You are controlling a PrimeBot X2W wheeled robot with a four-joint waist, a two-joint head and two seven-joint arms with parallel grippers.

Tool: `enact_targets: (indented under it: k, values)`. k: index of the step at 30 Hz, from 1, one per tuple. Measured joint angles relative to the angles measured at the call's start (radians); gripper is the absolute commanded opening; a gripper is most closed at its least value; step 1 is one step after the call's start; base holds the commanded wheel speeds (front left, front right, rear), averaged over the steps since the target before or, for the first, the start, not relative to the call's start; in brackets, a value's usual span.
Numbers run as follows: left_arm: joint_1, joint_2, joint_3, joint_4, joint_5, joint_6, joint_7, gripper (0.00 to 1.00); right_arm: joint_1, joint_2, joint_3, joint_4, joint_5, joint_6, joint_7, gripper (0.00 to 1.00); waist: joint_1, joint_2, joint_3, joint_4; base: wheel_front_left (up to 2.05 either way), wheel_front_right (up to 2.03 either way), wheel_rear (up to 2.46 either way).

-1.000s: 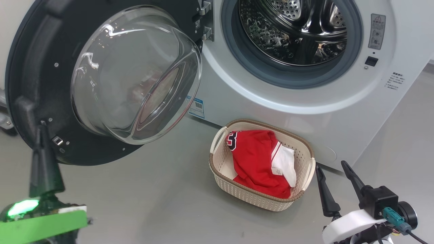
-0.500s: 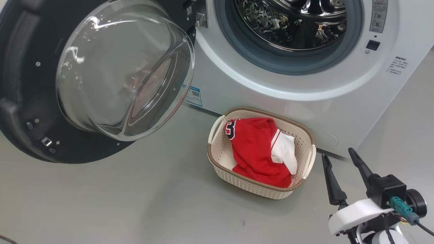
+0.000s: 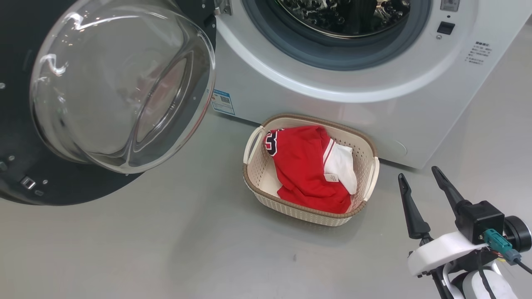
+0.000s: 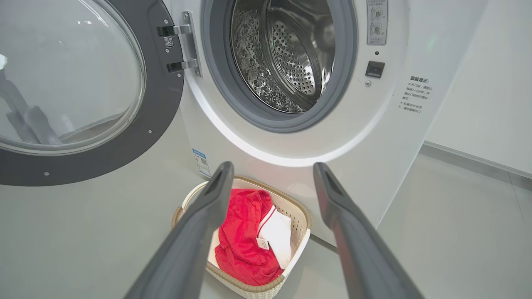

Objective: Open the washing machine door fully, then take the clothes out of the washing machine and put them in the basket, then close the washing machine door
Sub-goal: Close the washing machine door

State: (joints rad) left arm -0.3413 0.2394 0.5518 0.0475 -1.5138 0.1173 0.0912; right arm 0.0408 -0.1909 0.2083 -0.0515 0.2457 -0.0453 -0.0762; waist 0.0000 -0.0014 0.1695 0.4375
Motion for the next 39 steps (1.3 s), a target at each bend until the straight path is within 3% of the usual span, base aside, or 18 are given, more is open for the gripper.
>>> enact_targets:
  k: [11, 33, 39]
  values:
    - [-0.055, 0.087, -0.024, 0.206, -0.003, 0.002, 0.084, 0.0, -0.019, -0.016, -0.004, -0.012, -0.002, 0.007, 0.01, 1.0, 0.0, 0.0, 0.051, -0.044, 0.0, 0.0, 0.0]
    - [-0.121, 0.117, -0.099, 0.393, -0.008, 0.002, 0.208, 0.0, -0.021, -0.024, -0.016, -0.017, 0.0, 0.008, 0.01, 1.0, 0.0, 0.0, 0.077, -0.046, 0.0, 0.0, 0.0]
    - [-0.121, 0.121, -0.106, 0.4, -0.028, -0.044, 0.257, 0.0, -0.023, -0.024, -0.019, -0.017, 0.0, 0.008, 0.009, 1.0, 0.0, 0.0, 0.073, -0.041, 0.0, 0.0, 0.0]
